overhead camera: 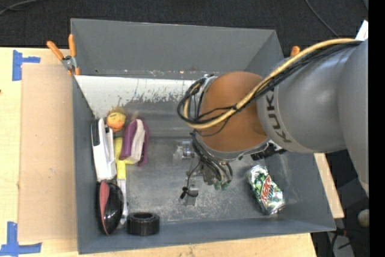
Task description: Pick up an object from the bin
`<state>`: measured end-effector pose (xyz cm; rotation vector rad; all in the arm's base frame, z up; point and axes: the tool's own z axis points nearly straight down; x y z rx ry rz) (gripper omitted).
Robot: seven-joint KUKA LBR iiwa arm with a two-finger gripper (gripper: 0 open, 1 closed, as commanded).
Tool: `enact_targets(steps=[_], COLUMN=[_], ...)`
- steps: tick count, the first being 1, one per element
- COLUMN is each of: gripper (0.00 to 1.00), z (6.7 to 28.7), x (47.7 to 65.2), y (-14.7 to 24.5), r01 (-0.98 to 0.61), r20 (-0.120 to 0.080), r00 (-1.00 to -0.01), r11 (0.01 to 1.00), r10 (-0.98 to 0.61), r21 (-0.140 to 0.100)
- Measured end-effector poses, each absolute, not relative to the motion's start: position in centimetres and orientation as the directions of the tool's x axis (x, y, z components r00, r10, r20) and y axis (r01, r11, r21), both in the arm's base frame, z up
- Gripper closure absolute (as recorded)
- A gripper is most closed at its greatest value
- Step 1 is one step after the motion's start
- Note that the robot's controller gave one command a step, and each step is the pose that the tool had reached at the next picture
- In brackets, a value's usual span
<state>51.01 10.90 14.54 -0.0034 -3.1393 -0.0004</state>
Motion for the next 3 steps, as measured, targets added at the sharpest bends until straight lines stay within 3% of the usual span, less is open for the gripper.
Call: enact_targets(steps=[1,2,3], gripper=[0.00,0.00,0.00], z=[7.4,8.6,9.6], x=[49.4,49.1,49.5], y=[16.8,17.5,22.3], r01=[-0.205,-0.426,-0.791], r20=[0.006,0.002,0.006], r00=[-0.979,-0.905,-0.612], r11=[0.979,0.905,0.612], r10=[-0.205,-0.426,-0.791], r21=[0.001,0.000,-0.001])
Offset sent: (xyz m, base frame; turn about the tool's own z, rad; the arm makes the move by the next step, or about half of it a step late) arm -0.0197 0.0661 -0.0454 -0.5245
